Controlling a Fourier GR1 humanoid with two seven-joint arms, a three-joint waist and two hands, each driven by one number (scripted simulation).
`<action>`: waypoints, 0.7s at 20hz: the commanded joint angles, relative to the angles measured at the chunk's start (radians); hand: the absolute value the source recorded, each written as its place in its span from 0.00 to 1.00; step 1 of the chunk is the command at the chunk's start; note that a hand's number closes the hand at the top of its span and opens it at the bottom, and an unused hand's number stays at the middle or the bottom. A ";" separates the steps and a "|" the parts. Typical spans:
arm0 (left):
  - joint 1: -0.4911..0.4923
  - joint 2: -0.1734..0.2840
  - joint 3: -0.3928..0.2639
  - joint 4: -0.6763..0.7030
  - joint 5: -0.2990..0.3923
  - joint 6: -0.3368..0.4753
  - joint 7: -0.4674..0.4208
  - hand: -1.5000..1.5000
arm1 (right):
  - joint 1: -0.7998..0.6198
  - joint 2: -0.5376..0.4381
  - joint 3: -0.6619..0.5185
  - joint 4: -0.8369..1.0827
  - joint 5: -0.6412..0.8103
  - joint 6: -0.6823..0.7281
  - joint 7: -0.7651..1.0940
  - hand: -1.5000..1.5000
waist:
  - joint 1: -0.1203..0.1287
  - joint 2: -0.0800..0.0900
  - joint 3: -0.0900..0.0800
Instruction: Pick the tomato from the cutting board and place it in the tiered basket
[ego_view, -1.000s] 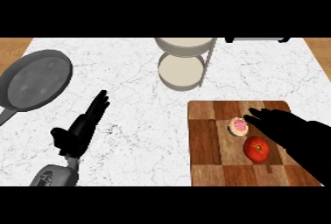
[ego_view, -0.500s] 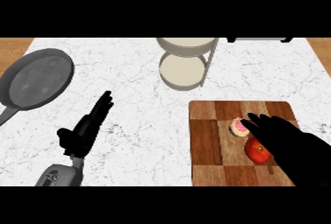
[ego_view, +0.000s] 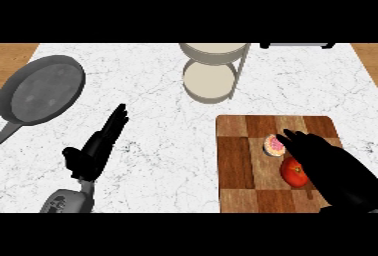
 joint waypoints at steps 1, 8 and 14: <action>-0.033 -0.026 0.013 0.031 -0.022 0.013 0.020 0.50 | 0.096 0.065 0.049 0.031 0.148 -0.072 -0.079 0.00 | -0.004 0.000 0.000; -0.008 -0.031 0.036 -0.009 -0.046 0.000 0.022 0.50 | 0.174 0.074 -0.056 0.103 0.233 -0.064 -0.158 0.00 | -0.004 -0.001 0.000; -0.031 -0.070 0.051 0.062 -0.069 -0.016 -0.030 0.50 | 0.076 0.142 -0.116 0.275 0.276 -0.009 -0.290 0.00 | -0.001 0.001 0.000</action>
